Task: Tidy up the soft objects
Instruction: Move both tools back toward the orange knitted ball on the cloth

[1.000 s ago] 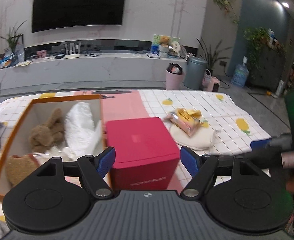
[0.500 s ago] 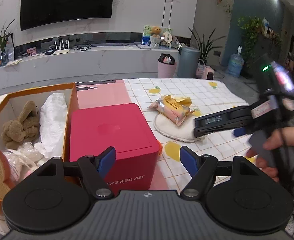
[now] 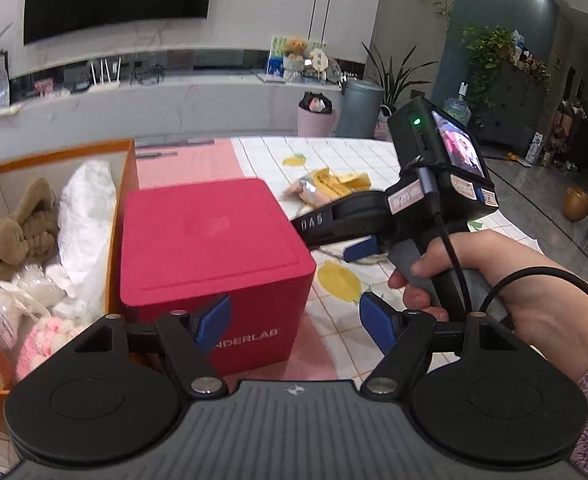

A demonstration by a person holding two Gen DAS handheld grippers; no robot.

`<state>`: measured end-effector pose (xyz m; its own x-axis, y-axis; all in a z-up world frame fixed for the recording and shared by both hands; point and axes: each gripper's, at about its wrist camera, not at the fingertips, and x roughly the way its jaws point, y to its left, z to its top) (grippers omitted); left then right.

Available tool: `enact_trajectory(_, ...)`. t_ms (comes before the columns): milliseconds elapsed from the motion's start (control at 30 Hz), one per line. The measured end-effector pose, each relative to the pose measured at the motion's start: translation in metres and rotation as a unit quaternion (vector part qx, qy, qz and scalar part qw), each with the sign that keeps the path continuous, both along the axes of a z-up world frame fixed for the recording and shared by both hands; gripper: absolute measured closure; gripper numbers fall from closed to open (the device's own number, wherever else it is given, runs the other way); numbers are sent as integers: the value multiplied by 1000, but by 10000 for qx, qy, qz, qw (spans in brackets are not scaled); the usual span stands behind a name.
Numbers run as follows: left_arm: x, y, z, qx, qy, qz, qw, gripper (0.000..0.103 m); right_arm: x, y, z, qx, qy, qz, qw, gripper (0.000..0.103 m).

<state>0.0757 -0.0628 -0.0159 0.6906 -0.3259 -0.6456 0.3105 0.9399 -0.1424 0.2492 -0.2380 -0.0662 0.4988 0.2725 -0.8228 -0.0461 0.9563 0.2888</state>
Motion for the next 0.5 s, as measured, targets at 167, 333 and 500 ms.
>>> enact_trajectory(167, 1, 3, -4, 34, 164, 132, 9998, 17, -2, -6, 1, 606, 153, 111, 9980, 69)
enact_trajectory(333, -6, 12, 1, 33, 92, 242, 9997, 17, -15, -16, 16, -621, 349, -241, 9972, 70)
enact_trajectory(500, -8, 20, 8, -109, 34, 294, 9995, 17, -32, -50, 18, -483, 455, -783, 9947, 55)
